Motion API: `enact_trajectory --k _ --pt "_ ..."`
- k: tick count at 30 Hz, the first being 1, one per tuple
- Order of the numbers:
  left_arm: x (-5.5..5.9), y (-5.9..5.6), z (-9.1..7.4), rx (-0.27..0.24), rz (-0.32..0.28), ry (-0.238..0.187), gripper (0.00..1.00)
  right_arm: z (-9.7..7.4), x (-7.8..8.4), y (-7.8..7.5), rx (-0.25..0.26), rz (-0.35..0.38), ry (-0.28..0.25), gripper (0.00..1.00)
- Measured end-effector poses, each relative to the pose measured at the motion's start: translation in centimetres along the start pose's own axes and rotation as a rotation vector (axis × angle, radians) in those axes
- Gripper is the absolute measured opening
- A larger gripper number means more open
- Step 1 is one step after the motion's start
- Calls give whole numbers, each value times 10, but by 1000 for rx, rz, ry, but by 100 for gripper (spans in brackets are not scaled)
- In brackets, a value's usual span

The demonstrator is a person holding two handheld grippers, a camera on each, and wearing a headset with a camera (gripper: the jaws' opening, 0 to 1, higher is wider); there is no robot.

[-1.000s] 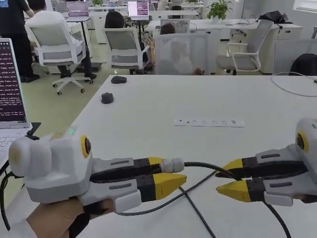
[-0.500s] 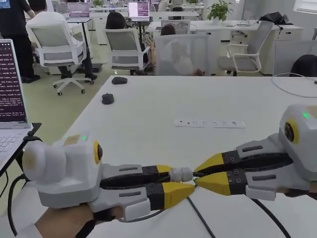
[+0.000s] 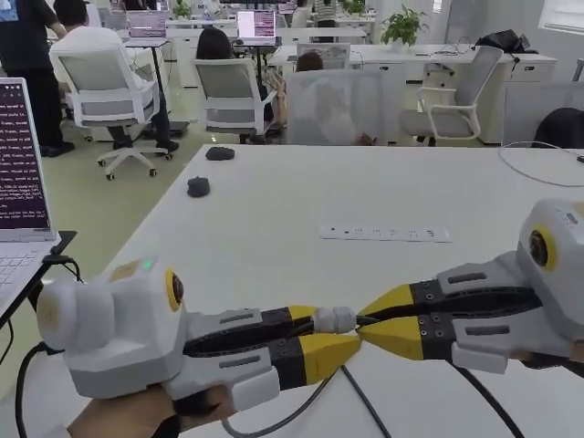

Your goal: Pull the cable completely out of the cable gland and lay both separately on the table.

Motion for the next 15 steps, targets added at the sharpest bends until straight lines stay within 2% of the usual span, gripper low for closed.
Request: enact_trajectory --k 4,7,9,12,13,15 --pt "-6 1 0 -14 -27 -54 17 0 -3 -1 7 13 -25 3" --pt "-7 2 0 -10 -42 -61 18 0 -4 -1 8 14 -35 3" --pt "-7 2 0 -16 -63 -64 18 0 -4 0 5 15 -33 3" --pt "-12 5 -2 -24 -109 -115 17 3 1 3 -8 8 -4 3" --pt "-10 5 -3 -17 -103 -86 16 3 0 3 -5 5 -11 3" --pt "-9 3 -2 -23 -60 -64 16 3 1 3 -6 12 -7 3"
Point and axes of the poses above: the centre of the closed fingertips' face, and the gripper's own axes: z roughly forward along the fingers, y roughly to its left, x roughly out of its underside, the point moved 7 cm from there along -z, roughly backward along the fingers, and after that the axes turned 3 degrees about -y, right-handed, at the moved point
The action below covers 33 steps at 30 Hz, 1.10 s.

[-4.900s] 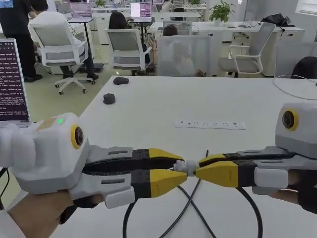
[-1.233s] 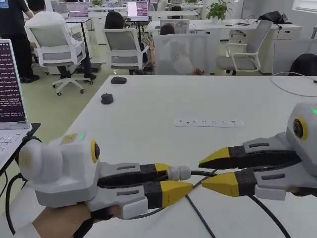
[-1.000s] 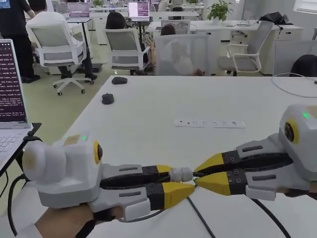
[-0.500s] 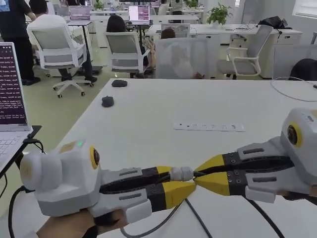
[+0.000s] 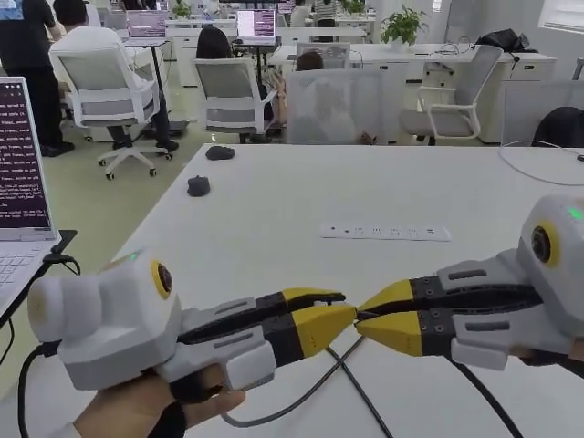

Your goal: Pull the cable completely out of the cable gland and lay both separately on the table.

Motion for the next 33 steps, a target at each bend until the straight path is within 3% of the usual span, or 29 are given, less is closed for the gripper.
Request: enact_trajectory --k 4,8,10,13,15,18,23,29,33 --pt "0 1 1 6 -7 9 16 0 0 -1 -1 10 -4 3" --pt "4 1 2 1 68 65 17 -1 0 -3 4 14 -2 3" --pt "4 -1 4 -2 86 70 17 -1 0 -3 3 17 -1 3" --pt "3 -1 3 -2 80 78 16 -1 0 -3 4 17 -1 3" --pt "5 -1 4 -18 45 115 16 -1 2 -3 4 10 12 3" --pt "5 0 4 -24 78 125 16 -2 3 -4 6 11 16 3" --pt "1 3 -3 -39 77 99 15 -5 4 -8 16 8 10 3" --pt "-3 8 -10 -72 60 73 15 -11 14 -16 40 -14 56 3" --pt "-2 9 -12 -83 67 78 15 -13 23 -19 40 -30 98 3"
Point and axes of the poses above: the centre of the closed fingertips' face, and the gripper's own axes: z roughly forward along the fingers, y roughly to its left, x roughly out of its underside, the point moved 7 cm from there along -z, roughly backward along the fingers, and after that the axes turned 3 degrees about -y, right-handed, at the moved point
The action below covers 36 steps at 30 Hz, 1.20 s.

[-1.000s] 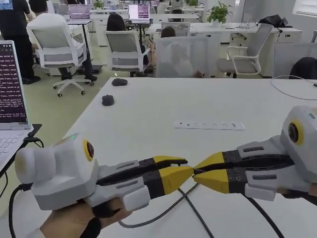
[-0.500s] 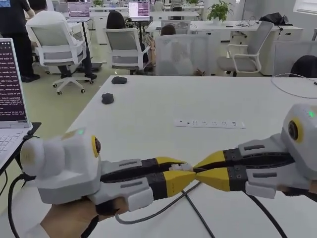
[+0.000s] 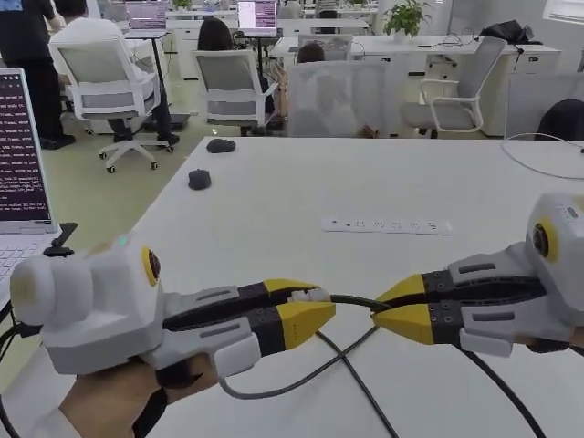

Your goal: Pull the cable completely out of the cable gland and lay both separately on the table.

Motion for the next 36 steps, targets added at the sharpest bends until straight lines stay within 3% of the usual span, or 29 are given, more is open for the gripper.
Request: enact_trajectory --k 7,11,15,28,32,36 --pt "1 3 -2 -15 -5 -6 15 -6 18 -3 15 -2 69 3" --pt "-1 5 -5 -23 -7 -18 15 -13 32 -6 41 -10 140 3" --pt "-3 6 -7 -26 -12 -27 15 -21 44 -10 66 13 165 3" --pt "5 6 -1 -36 1 33 16 -25 57 -8 75 75 186 4" --pt "6 7 -1 -43 -4 42 15 -26 50 -7 84 66 158 7" --pt "9 7 4 -48 1 66 15 -22 30 -3 70 57 101 10"
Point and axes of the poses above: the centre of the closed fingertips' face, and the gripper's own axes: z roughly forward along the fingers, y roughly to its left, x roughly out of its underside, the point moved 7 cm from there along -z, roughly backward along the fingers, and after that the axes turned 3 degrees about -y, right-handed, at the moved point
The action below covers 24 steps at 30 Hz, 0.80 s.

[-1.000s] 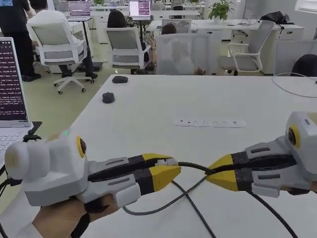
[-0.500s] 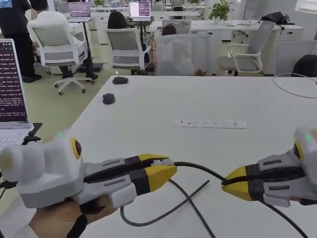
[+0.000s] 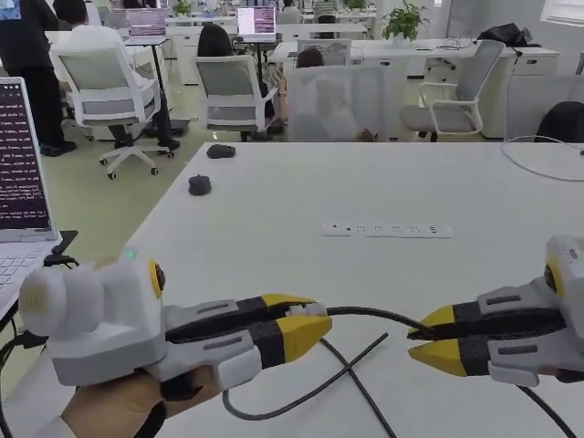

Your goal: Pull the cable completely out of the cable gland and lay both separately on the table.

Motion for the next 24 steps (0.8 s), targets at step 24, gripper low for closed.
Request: enact_trajectory --k 24 --pt "15 -6 19 24 33 94 16 30 -31 15 -64 -217 11 5"
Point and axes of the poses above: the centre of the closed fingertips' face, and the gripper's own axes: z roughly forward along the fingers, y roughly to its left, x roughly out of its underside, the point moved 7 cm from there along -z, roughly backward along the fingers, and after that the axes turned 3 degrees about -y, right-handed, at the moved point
